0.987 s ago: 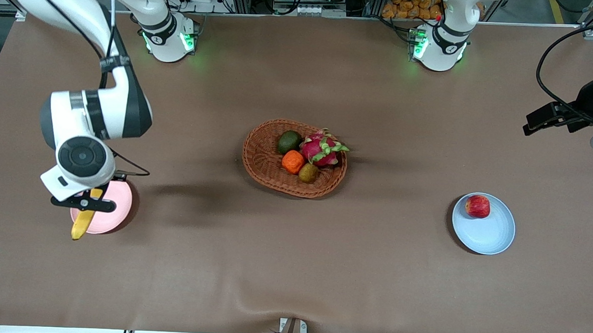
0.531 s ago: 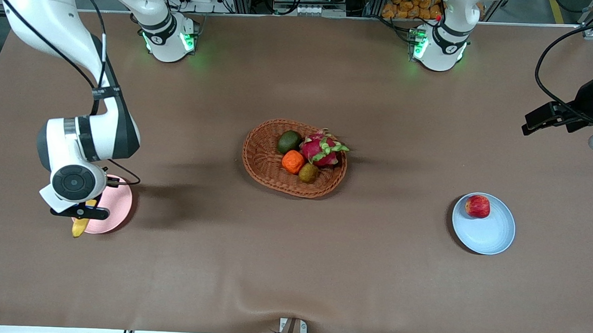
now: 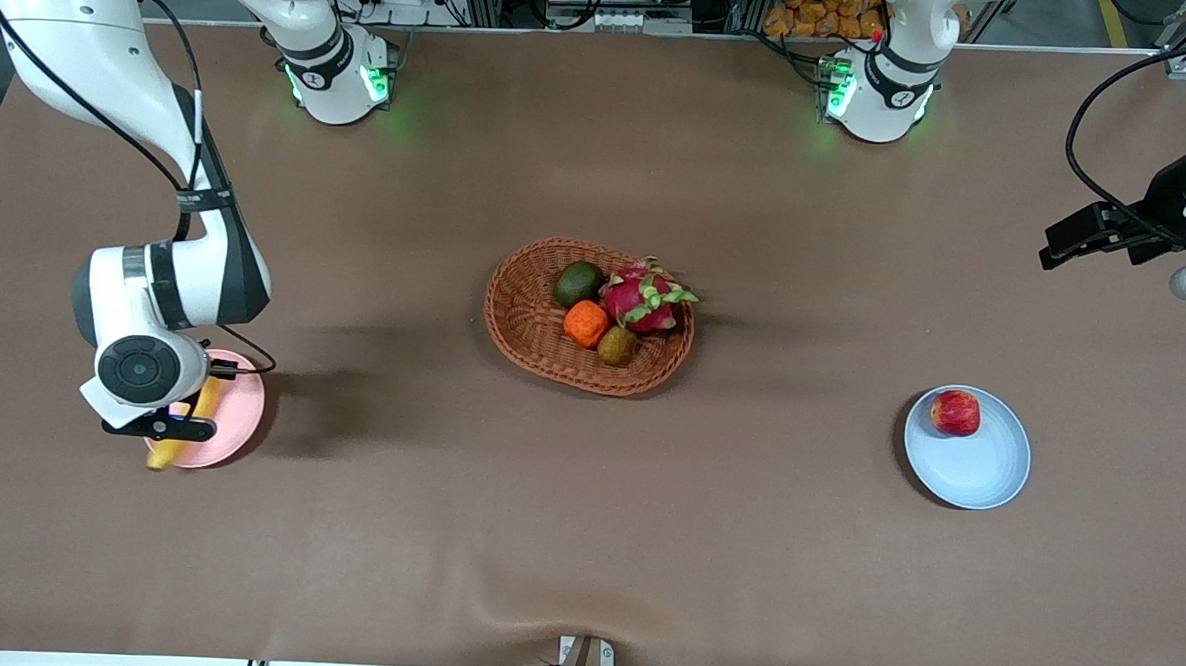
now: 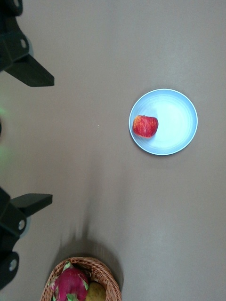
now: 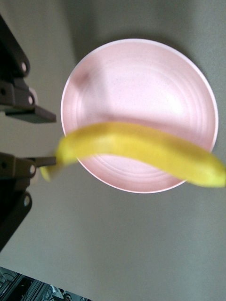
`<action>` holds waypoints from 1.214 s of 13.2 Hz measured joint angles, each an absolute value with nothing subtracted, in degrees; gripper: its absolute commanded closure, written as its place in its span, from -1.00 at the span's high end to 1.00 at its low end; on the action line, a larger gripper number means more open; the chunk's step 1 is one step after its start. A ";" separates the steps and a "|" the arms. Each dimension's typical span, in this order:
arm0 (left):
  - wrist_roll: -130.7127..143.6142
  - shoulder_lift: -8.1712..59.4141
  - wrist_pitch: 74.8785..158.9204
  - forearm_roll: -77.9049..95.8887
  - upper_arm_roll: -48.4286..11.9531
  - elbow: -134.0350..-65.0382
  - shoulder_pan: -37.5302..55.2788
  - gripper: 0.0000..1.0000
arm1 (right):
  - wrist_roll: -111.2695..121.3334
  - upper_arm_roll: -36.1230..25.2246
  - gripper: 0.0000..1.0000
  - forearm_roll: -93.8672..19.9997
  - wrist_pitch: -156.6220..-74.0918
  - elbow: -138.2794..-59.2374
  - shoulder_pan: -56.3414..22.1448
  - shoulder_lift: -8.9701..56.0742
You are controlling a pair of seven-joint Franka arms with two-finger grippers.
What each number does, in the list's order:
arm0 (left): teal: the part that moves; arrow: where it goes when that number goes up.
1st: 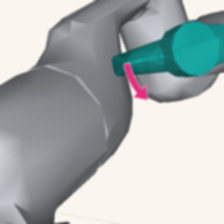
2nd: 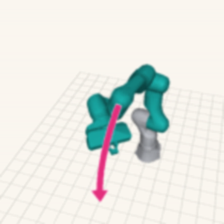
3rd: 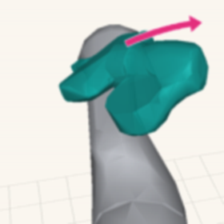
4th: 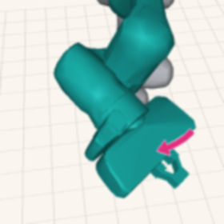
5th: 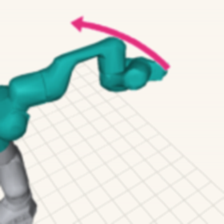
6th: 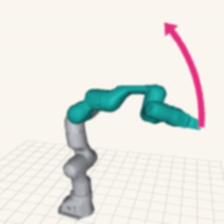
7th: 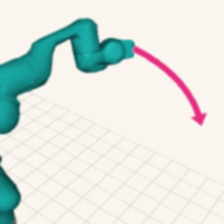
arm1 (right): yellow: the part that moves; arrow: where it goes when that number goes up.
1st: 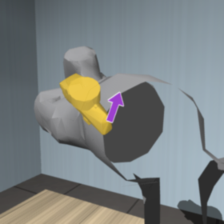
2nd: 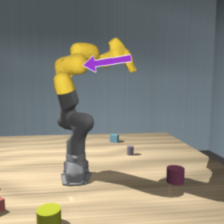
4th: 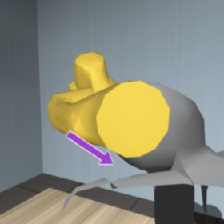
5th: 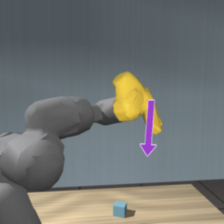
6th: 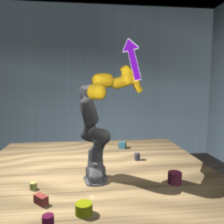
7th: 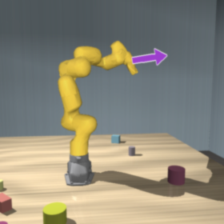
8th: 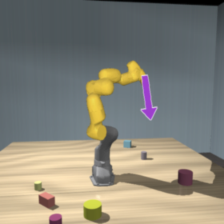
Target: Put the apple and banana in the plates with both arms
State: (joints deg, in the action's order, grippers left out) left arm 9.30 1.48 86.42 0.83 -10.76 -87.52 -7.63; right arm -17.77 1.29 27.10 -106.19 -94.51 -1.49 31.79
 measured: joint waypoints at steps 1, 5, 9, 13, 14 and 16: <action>9.30 1.48 86.41 0.83 -10.77 -87.52 -7.63 1.00 | -17.73 1.62 1.00 27.10 -105.98 -94.50 -1.50 31.78; 9.30 1.47 86.40 0.83 -10.83 -87.50 -7.63 1.00 | -17.70 4.11 1.00 27.13 -103.73 -94.09 -1.53 30.00; 9.30 1.31 86.40 0.83 -10.86 -87.45 -7.64 1.00 | -16.00 6.93 1.00 21.63 -100.84 -93.84 -1.48 23.07; 9.39 0.37 86.40 0.83 -11.17 -87.38 -7.64 1.00 | -6.56 6.87 1.00 8.11 -99.82 -94.16 3.56 15.20; 10.62 0.18 86.39 0.83 -12.01 -87.37 -7.65 1.00 | -4.95 6.87 1.00 6.77 -99.21 -94.52 4.76 13.10; 15.26 -0.04 86.38 0.83 -14.80 -87.36 -7.56 1.00 | -3.88 6.90 1.00 5.69 -96.38 -94.75 5.24 9.02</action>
